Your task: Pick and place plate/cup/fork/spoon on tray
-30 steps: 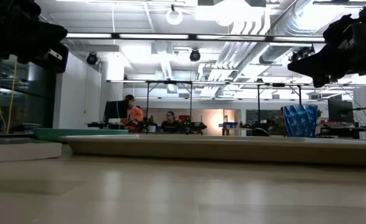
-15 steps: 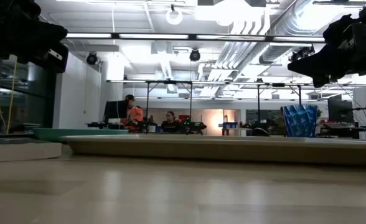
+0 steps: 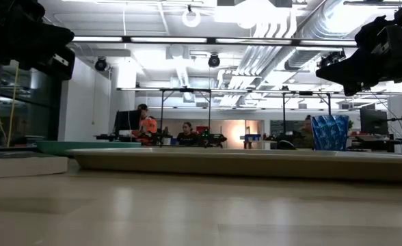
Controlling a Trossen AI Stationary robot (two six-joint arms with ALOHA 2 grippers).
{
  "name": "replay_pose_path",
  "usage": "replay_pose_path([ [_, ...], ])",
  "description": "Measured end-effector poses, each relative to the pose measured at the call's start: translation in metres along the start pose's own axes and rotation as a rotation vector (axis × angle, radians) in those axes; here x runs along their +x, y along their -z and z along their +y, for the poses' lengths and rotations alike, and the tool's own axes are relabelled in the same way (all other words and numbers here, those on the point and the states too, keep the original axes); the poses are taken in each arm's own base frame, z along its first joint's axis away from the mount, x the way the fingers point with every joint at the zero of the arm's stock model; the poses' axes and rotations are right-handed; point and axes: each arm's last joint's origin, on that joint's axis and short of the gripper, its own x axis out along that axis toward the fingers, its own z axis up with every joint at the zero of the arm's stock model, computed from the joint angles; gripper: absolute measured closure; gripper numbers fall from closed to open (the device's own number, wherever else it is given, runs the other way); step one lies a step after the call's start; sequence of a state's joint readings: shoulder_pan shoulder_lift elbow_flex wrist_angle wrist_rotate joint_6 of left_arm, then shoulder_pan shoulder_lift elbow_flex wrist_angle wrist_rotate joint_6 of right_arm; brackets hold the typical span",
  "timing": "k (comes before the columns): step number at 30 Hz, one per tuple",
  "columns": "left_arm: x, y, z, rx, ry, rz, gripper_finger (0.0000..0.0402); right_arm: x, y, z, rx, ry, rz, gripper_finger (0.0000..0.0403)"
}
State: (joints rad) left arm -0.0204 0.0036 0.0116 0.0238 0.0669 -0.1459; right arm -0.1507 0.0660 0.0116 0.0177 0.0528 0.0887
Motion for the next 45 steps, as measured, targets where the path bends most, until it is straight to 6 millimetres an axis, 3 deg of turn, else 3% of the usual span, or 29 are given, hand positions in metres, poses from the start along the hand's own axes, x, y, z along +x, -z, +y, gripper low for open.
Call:
replay_pose_path([
  [8, -0.001, -0.015, -0.002, 0.047, 0.011, -0.15, 0.0398, 0.0, 0.0, 0.0, 0.0, 0.0, 0.0, 0.0403],
  [12, -0.003, -0.024, 0.0, 0.056, -0.1, -0.257, 0.0393, 0.0, 0.0, 0.0, 0.0, 0.0, 0.0, 0.0403],
  [17, 0.005, -0.027, 0.005, 0.022, -0.263, -0.18, 0.0343, 0.0, 0.0, 0.0, 0.0, 0.0, 0.0, 0.0403],
  [24, 0.033, -0.057, 0.013, -0.054, -0.451, 0.178, 0.0227, 0.0, 0.0, 0.0, 0.0, 0.0, 0.0, 0.0403],
  [29, 0.055, -0.07, 0.026, -0.092, -0.598, 0.534, 0.0179, 0.0, 0.0, 0.0, 0.0, -0.001, 0.0, 0.0403],
  [35, 0.069, -0.064, 0.045, -0.181, -0.712, 0.763, 0.0171, 0.0, 0.0, 0.0, 0.0, 0.0, 0.0, 0.0403],
  [45, 0.07, -0.04, 0.093, -0.361, -0.944, 0.885, 0.0171, 0.0, 0.0, 0.0, 0.0, 0.0, 0.0, 0.0403],
])
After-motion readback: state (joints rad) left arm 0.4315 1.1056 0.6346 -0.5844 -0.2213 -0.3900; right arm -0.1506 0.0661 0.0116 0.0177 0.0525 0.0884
